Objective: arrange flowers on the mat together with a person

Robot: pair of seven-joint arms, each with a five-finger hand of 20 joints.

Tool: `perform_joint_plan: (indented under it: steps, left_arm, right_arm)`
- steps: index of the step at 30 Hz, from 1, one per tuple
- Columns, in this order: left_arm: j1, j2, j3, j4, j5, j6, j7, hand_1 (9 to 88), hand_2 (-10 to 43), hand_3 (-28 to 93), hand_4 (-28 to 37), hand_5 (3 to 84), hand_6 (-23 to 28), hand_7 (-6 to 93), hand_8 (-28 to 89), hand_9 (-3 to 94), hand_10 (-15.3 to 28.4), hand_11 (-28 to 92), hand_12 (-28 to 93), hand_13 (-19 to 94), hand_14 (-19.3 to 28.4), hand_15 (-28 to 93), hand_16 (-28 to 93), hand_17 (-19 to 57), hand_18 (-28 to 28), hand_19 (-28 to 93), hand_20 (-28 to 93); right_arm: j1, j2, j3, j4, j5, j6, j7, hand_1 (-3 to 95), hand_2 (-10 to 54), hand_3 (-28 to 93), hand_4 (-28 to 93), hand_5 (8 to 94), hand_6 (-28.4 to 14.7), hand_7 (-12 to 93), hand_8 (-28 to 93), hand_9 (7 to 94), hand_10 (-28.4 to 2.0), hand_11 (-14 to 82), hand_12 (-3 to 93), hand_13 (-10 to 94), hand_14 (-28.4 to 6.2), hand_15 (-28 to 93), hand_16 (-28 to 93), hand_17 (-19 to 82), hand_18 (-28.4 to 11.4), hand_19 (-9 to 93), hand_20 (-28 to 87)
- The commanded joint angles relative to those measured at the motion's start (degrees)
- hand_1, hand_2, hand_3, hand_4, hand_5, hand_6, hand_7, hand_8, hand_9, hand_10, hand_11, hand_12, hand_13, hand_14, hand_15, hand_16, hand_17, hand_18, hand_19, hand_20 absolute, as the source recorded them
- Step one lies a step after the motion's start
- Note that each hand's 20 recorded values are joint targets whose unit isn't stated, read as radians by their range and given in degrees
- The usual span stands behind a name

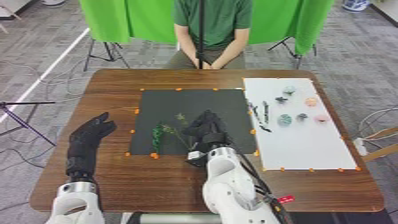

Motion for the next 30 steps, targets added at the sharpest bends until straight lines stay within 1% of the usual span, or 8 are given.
perform_joint_plan:
  steps: [1,9,18,20,22,25,28,30]
  left_arm:
    - [0.38,-0.67,-0.14,0.35,0.23,-0.89,-0.58,33.0,-1.9,61,-18.6,49.0,3.8,13.8,-6,50.5,13.5,22,14,42,17.1,17,-2,8.8,10.3,8,18]
    - [0.49,-0.85,-0.30,0.27,0.31,-1.10,-0.49,33.1,-2.2,61,-18.6,48.9,3.8,13.7,-6,50.5,13.5,22,14,42,17.1,17,-2,8.7,10.4,8,18]
    - [0.55,-0.64,-0.85,0.07,-0.22,-1.54,0.27,33.1,-2.2,61,-18.5,48.8,3.7,13.9,-6,50.5,13.5,22,14,42,17.2,17,-2,8.7,10.4,8,18]
    - [-0.19,-0.74,-0.87,0.49,-0.03,-3.87,1.28,33.0,-2.5,61,-18.3,48.8,3.7,14.0,-6,50.5,13.5,22,14,42,17.2,17,-2,8.8,10.3,8,18]
    - [-1.32,-0.98,-0.17,1.11,-0.22,-5.58,2.74,33.0,-2.8,61,-18.1,48.8,3.7,13.9,-6,50.5,13.5,22,14,42,17.1,17,-2,8.9,10.3,8,18]
    - [-3.22,-0.42,2.94,2.31,-2.02,-4.54,5.42,33.0,-3.5,62,-17.9,48.8,3.6,13.9,-6,50.5,13.4,22,14,42,17.1,17,-1,9.5,10.2,8,19]
    - [-4.22,-1.22,4.29,3.38,-1.89,-8.03,6.45,32.6,-4.0,62,-17.8,49.0,3.5,14.1,-6,50.9,13.5,22,14,43,17.0,17,-1,10.1,10.2,8,19]
    - [-4.01,-2.07,4.52,3.30,-1.51,-8.38,6.94,32.5,-4.0,63,-17.8,49.1,3.5,14.2,-6,51.0,13.6,22,14,43,16.9,17,-1,10.4,10.2,8,19]
  right_arm:
    - [-0.38,-0.65,0.13,-0.10,-0.60,0.80,-1.28,82.7,-9.5,-28,30,87.9,1.0,18,6,88.8,-11.0,45.9,29.3,71,-13.7,75,39,28,-17.8,56,40]
    - [-0.79,-0.48,1.28,-1.18,-1.38,1.00,-2.22,81.5,-9.5,-28,29,87.6,0.8,18,6,88.4,-11.3,45.8,29.0,71,-14.0,75,39,28,-17.9,56,40]
    - [-1.31,5.74,8.29,-13.27,10.76,2.66,-7.71,78.0,-9.5,-28,35,87.1,0.8,17,6,88.0,-11.1,45.3,28.6,70,-13.9,74,38,28,-17.5,55,39]
    - [-2.75,6.89,12.59,-15.36,18.89,0.69,-12.14,53.9,-9.4,29,2,86.1,1.1,18,4,87.2,-11.2,43.0,27.7,69,-13.9,71,37,27,-16.7,52,40]
    - [-5.92,9.16,17.31,-17.40,27.47,-1.87,-18.29,37.9,-5.5,62,-16,83.1,1.7,20,-6,84.9,-13.0,36.8,26.1,67,-14.4,66,35,25,-15.9,49,39]
    - [-11.62,10.02,26.71,-19.75,43.02,-13.42,-25.44,24.1,1.9,70,-18,73.2,-0.3,19,-11,74.4,-16.1,19.9,20.7,59,-14.9,40,25,22,-15.7,35,35]
    - [-17.48,10.75,35.09,-21.16,66.93,-25.64,-25.68,16.0,3.4,72,-18,58.4,-1.8,13,-9,56.3,-16.5,7.9,16.5,41,-14.7,14,24,18,-15.9,18,31]
    - [-21.70,10.95,37.22,-22.52,78.37,-24.66,-26.01,11.8,4.0,72,-18,46.5,-1.2,9,-8,43.5,-15.9,4.6,13.9,31,-13.5,7,21,16,-15.4,10,28]
